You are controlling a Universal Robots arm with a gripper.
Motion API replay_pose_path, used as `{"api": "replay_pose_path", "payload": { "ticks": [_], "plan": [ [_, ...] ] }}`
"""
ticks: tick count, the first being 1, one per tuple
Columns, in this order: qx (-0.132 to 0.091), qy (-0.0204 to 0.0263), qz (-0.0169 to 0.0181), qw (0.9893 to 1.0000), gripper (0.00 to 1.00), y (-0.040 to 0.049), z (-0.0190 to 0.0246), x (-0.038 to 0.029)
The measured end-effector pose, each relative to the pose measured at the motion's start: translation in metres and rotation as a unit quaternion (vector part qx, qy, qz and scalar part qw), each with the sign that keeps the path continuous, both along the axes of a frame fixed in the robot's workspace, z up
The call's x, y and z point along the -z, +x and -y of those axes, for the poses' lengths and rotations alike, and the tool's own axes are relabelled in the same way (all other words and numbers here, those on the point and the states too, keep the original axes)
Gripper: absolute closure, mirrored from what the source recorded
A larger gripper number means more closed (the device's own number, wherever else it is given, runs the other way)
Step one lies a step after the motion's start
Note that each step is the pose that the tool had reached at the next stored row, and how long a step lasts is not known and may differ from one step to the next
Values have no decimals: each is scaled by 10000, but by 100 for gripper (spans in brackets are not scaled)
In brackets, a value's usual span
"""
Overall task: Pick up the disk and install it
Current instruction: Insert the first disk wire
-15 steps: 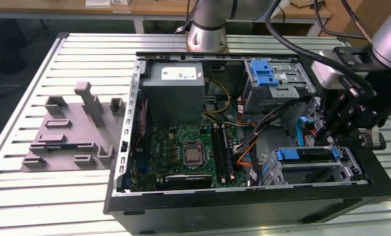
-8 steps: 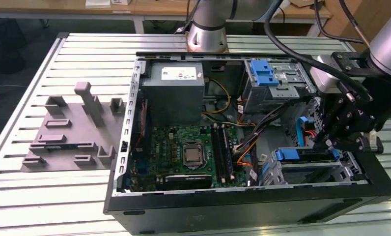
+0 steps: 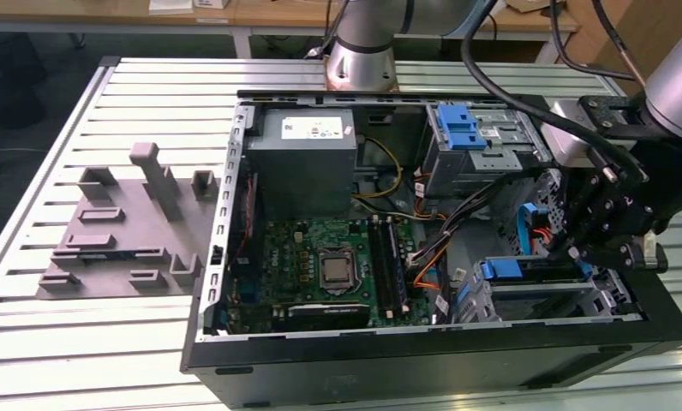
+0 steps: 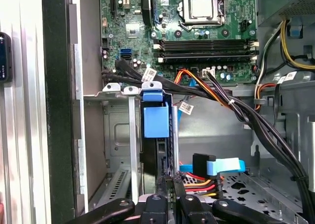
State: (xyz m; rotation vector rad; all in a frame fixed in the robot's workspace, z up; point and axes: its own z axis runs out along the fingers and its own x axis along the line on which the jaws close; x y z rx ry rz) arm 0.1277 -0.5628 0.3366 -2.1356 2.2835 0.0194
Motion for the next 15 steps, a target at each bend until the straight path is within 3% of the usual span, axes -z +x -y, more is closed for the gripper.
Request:
{"api": "replay_pose_path", "payload": {
  "ticks": [15],
  "plan": [
    [30,0,-8,10000,84,1,8,25]
  ]
}}
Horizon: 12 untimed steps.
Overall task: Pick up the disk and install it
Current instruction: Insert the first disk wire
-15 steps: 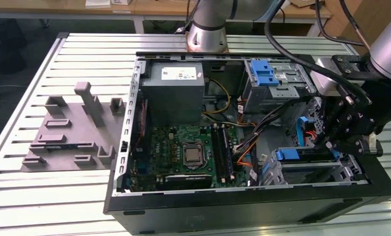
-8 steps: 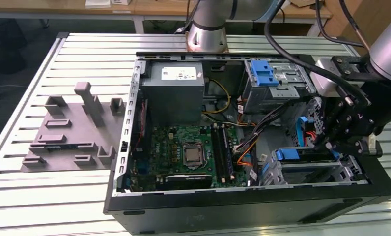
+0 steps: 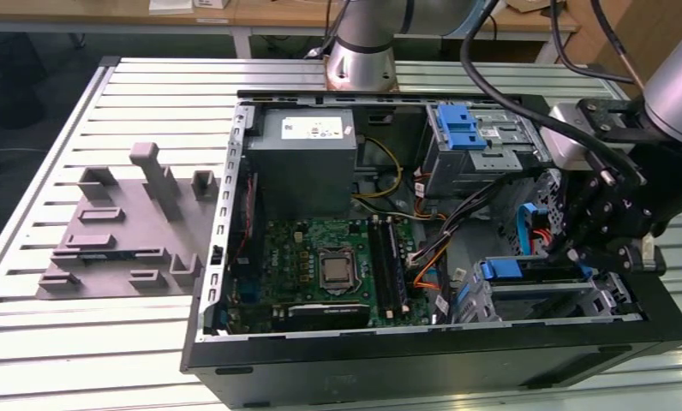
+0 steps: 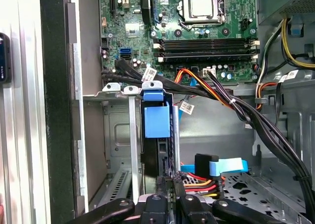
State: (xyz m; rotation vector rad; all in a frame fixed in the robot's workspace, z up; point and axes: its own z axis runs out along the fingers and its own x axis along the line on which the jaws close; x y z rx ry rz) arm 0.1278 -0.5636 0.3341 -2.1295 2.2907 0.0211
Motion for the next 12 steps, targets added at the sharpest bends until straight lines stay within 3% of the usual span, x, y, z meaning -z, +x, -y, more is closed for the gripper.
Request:
{"api": "replay_pose_path", "payload": {
  "ticks": [12],
  "plan": [
    [15,-4,-20,10000,84,5,0,57]
  ]
}}
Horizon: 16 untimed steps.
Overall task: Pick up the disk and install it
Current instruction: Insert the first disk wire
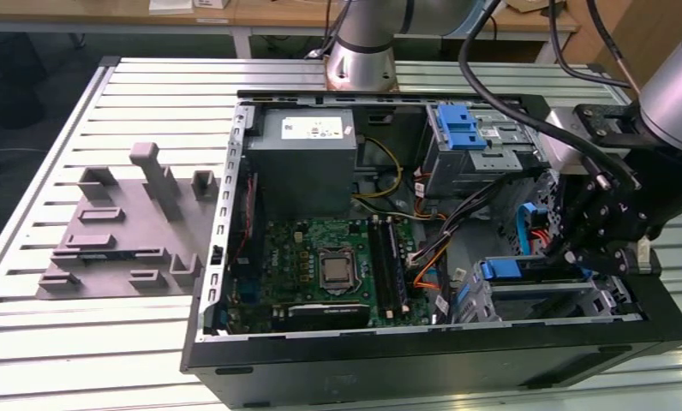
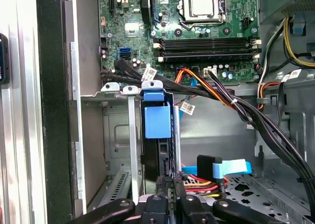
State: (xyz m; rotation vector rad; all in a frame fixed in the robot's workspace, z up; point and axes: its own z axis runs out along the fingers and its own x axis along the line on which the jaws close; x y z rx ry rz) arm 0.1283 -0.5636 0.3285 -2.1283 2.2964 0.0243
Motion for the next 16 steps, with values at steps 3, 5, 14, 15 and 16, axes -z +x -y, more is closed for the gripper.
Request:
{"api": "replay_pose_path", "payload": {
  "ticks": [3,5,14,15,16],
  "plan": [
    [0,3,0,10000,84,0,0,5],
    [0,3,0,10000,84,0,0,5],
    [0,4,0,10000,76,0,-1,-119],
    [1,3,-1,10000,76,0,-2,-132],
    [0,5,-1,10000,76,0,-2,-134]
  ]
}}
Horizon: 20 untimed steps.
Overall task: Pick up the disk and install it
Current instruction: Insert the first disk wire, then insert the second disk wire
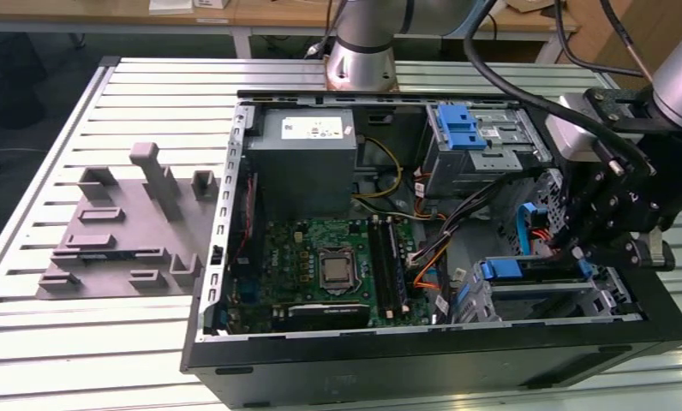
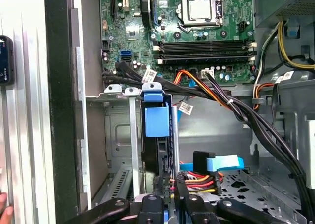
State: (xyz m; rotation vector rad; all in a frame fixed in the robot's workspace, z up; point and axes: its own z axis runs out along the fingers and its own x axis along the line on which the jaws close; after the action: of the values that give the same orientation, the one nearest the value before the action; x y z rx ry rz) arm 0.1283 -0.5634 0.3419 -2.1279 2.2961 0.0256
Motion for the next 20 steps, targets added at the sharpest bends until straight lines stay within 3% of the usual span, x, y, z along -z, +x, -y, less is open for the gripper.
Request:
{"api": "replay_pose_path", "payload": {
  "ticks": [2,4,20],
  "plan": [
    [0,1,0,10000,78,0,0,0],
    [0,-1,0,10000,89,0,0,-2],
    [0,-1,0,10000,89,-1,0,-6]
  ]
}}
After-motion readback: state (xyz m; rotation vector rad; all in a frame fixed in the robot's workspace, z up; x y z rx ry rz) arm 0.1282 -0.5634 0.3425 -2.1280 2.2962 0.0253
